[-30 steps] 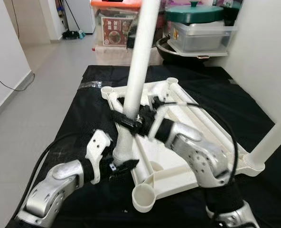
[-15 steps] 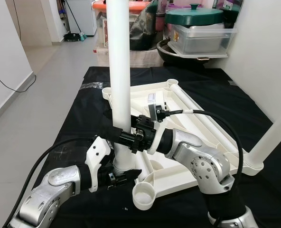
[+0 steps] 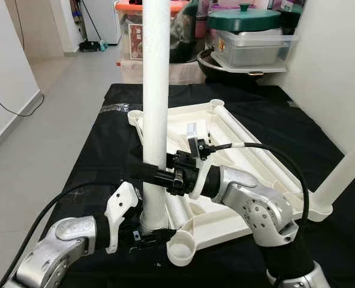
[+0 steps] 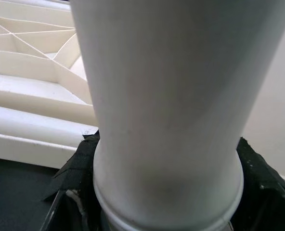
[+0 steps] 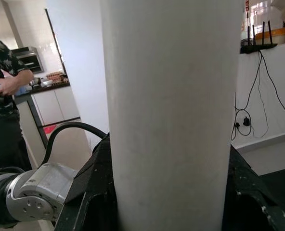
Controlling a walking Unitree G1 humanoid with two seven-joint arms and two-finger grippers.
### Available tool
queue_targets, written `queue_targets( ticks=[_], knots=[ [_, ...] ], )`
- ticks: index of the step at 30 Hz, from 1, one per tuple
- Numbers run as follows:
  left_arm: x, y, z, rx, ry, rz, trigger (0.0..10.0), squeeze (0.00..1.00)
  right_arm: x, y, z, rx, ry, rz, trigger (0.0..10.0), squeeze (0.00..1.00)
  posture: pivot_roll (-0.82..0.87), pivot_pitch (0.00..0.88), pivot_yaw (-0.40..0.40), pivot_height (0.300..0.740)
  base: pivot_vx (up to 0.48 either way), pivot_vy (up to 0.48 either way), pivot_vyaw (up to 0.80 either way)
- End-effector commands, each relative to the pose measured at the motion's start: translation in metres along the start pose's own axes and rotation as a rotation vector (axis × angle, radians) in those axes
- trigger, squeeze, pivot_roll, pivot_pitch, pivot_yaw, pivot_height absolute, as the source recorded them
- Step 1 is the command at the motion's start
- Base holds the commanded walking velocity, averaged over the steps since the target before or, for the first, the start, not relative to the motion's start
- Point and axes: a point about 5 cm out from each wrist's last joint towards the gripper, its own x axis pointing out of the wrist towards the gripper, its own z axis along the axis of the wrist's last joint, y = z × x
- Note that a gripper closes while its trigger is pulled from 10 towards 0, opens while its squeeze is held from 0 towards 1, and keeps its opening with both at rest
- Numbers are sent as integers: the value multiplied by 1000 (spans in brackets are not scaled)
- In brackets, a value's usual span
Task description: Building children table
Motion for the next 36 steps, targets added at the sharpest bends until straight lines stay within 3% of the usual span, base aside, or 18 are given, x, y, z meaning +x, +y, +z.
queue_targets(
  ticks=[1, 2, 7, 8, 14, 15, 30, 31, 33, 34, 35, 36],
  knots=[
    [-4, -3, 0, 32, 33, -17, 10000, 0, -3, -2, -7, -4, 41, -7, 2549, 0, 99, 0, -36, 740, 0, 0, 0],
    [-5, -3, -1, 33, 36, -17, 10000, 0, -3, -2, -8, -15, 56, -7, 10000, 0, 99, 0, -35, 740, 0, 0, 0],
    [-7, -3, -2, 34, 44, -21, 10000, 0, -4, -3, -8, -8, 63, -12, 10000, 0, 100, 0, -34, 740, 0, 0, 0],
    [-7, -3, -2, 35, 49, -22, 10000, 0, -3, -2, -7, 8, 55, 0, 10000, 1000, 100, 0, -34, 740, 0, 0, 0],
    [-7, -4, -3, 38, 62, -32, 10000, 0, 2, 3, -9, 15, 62, 14, 10000, 1000, 101, 0, -30, 740, 0, 0, 0],
    [-8, -4, -3, 39, 64, -35, 10000, 0, 4, 4, -10, 16, 64, 16, 10000, 0, 101, 0, -30, 740, 0, 0, 0],
    [-6, -9, -9, 17, 75, -60, 10000, 0, 15, 15, -9, 45, 18, 70, 10000, 0, 97, 0, -30, 740, 0, 0, 0],
    [-6, -9, -10, 17, 80, -64, 10000, 0, 16, 15, -9, 44, 16, 71, 3176, 0, 96, 0, -28, 740, 0, 0, 0],
    [-5, -9, -11, 18, 84, -66, 10000, 0, 17, 15, -9, 43, 15, 72, 3176, 0, 96, 0, -28, 740, 0, 0, 0],
    [-6, -9, -11, 18, 88, -69, 10000, 0, 17, 15, -10, 43, 14, 73, 1137, 0, 96, 0, -25, 740, 0, 0, 0],
    [-6, -9, -12, 19, 91, -70, 10000, 0, 17, 16, -10, 43, 13, 76, 0, 0, 96, 0, -25, 740, 0, 0, 0],
    [-7, -9, -12, 19, 94, -71, 10000, 0, 17, 16, -10, 44, 12, 78, 0, 0, 96, 0, -24, 740, 0, 0, 0]
  ],
)
